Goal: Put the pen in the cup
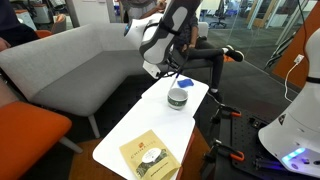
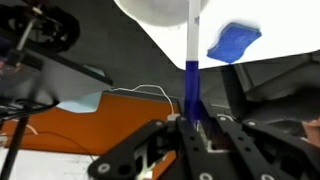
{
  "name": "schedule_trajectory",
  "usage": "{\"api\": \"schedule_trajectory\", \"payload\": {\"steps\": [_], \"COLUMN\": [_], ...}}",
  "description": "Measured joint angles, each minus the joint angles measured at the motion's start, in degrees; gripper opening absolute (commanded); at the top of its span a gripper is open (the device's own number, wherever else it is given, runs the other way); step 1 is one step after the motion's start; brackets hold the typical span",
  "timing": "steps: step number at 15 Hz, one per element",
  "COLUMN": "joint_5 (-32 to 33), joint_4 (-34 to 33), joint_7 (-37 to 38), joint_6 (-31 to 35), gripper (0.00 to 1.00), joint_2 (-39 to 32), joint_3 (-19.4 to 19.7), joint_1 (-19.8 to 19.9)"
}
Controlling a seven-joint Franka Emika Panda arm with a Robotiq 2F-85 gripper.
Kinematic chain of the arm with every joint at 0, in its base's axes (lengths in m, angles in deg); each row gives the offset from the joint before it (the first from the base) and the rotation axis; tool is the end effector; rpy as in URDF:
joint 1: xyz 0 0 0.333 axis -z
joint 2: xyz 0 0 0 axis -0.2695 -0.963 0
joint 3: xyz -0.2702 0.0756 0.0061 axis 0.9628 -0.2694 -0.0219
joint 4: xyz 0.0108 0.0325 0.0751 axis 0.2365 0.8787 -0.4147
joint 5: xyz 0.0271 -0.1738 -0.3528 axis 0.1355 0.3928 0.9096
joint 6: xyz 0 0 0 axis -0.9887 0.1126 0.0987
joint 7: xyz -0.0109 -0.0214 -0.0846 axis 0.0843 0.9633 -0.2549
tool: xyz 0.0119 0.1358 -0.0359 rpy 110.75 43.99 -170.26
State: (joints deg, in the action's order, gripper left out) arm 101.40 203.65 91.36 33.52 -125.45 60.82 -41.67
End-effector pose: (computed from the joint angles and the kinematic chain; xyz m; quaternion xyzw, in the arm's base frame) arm 0.5034 -0.1536 0.1276 0.4189 -0.8070 0.1499 0.3882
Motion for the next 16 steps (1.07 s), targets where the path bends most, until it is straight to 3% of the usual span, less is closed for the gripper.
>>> {"api": "schedule_trajectory", "payload": {"steps": [3,7,11,16], "joint_5": [1.05,1.09,1.09,0.58], "joint_4": [-1.46,-3.9,-8.03,-11.01], "joint_7": [4.7,8.16,9.25,8.96], "joint_6": [-8.8,-10.56,-10.54,-11.18], "gripper": [0.05,0.05,0.05,0.05], "joint_2": [2.02,1.36,-2.46,-6.04], "joint_3": [-6.08,-13.5,-16.53,-19.74], "joint_1": [2.98,11.55,18.58,21.3]}}
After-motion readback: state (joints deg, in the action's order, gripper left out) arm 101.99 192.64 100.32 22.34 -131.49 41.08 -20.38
